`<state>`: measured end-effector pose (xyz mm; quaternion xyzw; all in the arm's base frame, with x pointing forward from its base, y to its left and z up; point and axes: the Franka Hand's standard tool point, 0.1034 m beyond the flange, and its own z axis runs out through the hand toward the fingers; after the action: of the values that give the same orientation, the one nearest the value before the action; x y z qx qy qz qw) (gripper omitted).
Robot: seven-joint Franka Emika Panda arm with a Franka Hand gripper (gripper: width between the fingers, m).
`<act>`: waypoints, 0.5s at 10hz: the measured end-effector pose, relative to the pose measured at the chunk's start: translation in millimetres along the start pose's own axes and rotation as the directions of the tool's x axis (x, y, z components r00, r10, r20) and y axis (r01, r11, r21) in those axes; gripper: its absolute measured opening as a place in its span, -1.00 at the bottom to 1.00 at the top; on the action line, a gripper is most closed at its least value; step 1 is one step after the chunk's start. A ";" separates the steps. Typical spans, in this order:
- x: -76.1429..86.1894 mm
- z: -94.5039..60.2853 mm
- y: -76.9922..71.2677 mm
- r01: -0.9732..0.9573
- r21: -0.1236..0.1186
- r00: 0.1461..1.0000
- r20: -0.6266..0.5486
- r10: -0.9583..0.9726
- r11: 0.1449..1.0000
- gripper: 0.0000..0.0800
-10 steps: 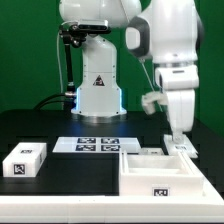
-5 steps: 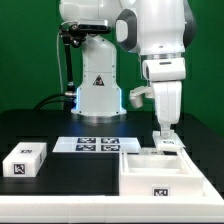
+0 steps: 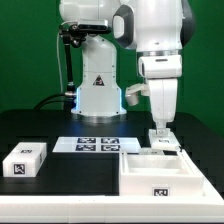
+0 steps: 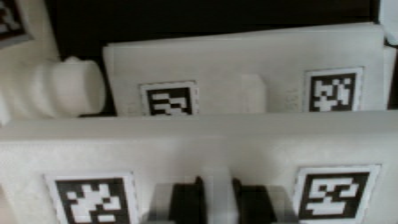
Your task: Assemble cabinet
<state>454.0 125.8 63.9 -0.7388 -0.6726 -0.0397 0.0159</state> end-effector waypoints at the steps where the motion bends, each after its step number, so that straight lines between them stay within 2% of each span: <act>1: 1.0 1.9 0.1 -0.002 0.003 1.000 -0.001 0.002 1.000 -0.85; 5: 0.9 2.5 1.2 -0.002 0.001 1.000 -0.004 0.002 1.000 -0.85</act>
Offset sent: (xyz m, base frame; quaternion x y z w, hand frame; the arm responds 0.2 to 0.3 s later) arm 0.0064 -0.0001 0.0017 0.0033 -0.0079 -0.0131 0.9999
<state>455.4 126.8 61.5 -0.7395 -0.6717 -0.0407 0.0175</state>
